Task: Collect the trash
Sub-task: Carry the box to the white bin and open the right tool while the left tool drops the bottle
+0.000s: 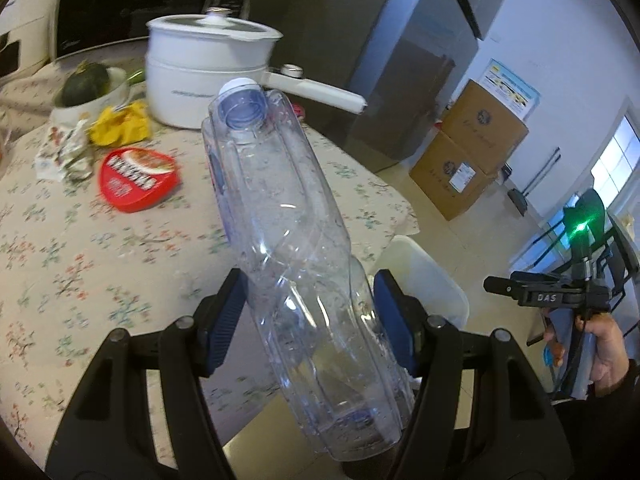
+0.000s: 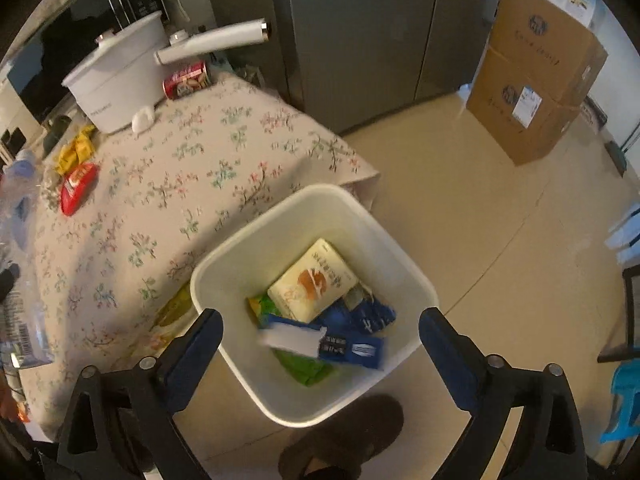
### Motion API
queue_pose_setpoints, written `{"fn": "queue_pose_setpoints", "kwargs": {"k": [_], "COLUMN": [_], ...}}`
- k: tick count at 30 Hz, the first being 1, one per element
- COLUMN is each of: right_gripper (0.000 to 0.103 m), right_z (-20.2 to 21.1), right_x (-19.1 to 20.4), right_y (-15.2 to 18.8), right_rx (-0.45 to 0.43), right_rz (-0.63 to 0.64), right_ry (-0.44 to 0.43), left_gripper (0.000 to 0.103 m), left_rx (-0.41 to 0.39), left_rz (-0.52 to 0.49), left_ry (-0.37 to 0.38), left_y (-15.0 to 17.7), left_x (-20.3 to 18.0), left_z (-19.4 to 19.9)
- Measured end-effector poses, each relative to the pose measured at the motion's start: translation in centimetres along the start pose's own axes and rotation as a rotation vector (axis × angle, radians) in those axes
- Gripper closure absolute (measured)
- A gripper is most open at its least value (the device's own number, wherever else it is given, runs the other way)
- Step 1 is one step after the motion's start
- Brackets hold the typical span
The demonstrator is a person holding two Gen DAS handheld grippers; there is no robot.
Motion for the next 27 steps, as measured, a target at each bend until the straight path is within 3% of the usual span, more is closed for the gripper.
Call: {"fn": "queue_pose_setpoints", "kwargs": {"k": [8,18,19,27], "right_gripper": [0.003,0.003,0.003,0.003], "right_z": [2.2,3.9,4.0,4.3], "right_x": [-2.0,-5.9,-6.1,-6.6], "right_y": [-0.1,0.1,0.1,0.1], "right_rx": [-0.062,-0.097,-0.100,-0.105], "right_rz": [-0.032,-0.090,-0.094,-0.110], "right_ry": [0.015,0.035,0.036,0.030], "left_gripper": [0.036,0.039,0.046,0.045], "left_rx": [-0.019,-0.014,-0.017,0.079], "left_rz": [-0.030,-0.133,-0.144,-0.146], "left_ry": [0.066,0.076,0.079,0.133], "left_y": [-0.2,1.3,1.4,2.5], "left_x": [-7.6,-16.1,-16.6,-18.2], "left_z": [-4.1,-9.4,-9.6,-12.1]}}
Point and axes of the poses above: each gripper's, at about its wrist camera, not at the fingertips, and z roughly against the way its jaws point, x to its left, y to its underside, the point moved 3 cm from there along -z, roughly the way its jaws point, and after that the axes turned 15 degrees about -y, right-handed, at the moved point
